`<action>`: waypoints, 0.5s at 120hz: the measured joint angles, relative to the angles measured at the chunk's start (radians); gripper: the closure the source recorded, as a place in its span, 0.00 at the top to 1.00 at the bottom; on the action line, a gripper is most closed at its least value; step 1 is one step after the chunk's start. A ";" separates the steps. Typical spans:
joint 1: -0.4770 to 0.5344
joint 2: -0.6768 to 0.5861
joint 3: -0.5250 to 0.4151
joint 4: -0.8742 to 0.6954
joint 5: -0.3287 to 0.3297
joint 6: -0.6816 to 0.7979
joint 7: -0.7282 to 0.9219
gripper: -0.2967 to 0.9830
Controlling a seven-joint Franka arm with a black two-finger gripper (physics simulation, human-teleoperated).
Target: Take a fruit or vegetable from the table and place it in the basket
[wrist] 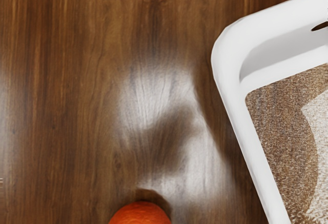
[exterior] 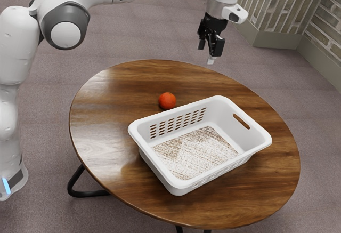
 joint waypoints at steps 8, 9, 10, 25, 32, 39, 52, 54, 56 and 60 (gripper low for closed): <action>0.000 -0.001 0.001 0.000 0.000 0.001 0.006 0.77; 0.000 -0.001 0.001 0.000 0.000 0.001 0.007 0.77; 0.000 -0.001 0.001 0.000 0.000 0.001 0.008 0.77; 0.002 0.000 0.006 0.000 -0.014 0.003 0.017 0.77; 0.004 -0.001 0.031 -0.001 -0.045 0.005 0.020 0.77; 0.008 0.000 0.061 -0.001 -0.077 0.006 0.019 0.77; 0.010 -0.001 0.119 -0.031 -0.115 0.044 0.010 0.77; 0.010 -0.002 0.126 -0.046 -0.118 0.050 0.008 0.77; 0.009 -0.004 0.137 -0.066 -0.122 0.056 0.006 0.77; 0.011 -0.023 0.164 -0.116 -0.129 0.066 -0.002 0.77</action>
